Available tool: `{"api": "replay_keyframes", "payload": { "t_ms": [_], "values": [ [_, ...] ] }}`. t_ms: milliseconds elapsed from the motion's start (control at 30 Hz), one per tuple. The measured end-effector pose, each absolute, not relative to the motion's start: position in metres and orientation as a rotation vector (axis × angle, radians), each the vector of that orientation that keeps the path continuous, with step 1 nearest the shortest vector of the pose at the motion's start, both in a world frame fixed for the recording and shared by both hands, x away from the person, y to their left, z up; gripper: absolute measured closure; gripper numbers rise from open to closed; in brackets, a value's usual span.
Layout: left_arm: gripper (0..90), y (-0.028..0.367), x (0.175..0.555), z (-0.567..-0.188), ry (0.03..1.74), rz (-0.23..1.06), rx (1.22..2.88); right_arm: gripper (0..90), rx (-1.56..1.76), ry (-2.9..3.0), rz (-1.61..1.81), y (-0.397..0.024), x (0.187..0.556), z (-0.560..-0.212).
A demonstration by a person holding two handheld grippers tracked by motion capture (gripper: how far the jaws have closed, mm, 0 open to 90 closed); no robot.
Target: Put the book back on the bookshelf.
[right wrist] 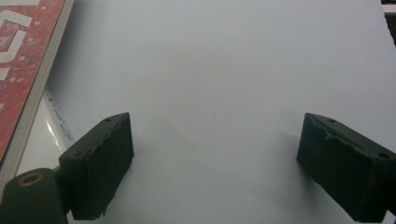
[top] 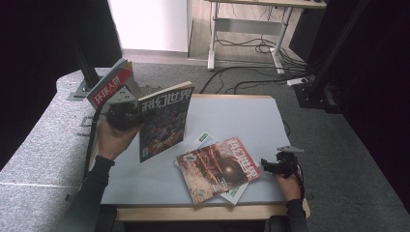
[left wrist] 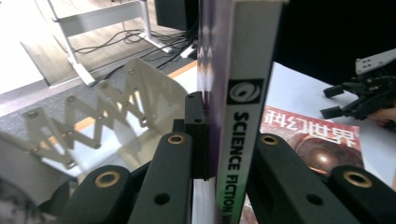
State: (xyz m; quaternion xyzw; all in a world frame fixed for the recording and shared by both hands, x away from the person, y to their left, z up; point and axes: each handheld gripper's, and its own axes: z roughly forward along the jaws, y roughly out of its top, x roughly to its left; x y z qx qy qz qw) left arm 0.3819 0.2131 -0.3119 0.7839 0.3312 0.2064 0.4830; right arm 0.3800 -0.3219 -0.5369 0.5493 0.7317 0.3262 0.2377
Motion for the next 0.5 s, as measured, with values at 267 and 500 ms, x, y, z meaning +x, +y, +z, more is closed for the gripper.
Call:
{"api": "replay_keyframes", "payload": {
  "t_ms": [267, 500],
  "values": [
    [82.7, 0.231, 0.383, -0.312, 0.863, 0.53, 1.879, 9.8, 1.505, 2.007, 0.894, -0.322, 0.38, -0.537],
    [82.7, 0.245, 0.384, -0.31, 0.91, 0.561, 1.859, 9.8, 1.505, 2.007, 0.894, -0.322, 0.38, -0.537]
  ]
}}
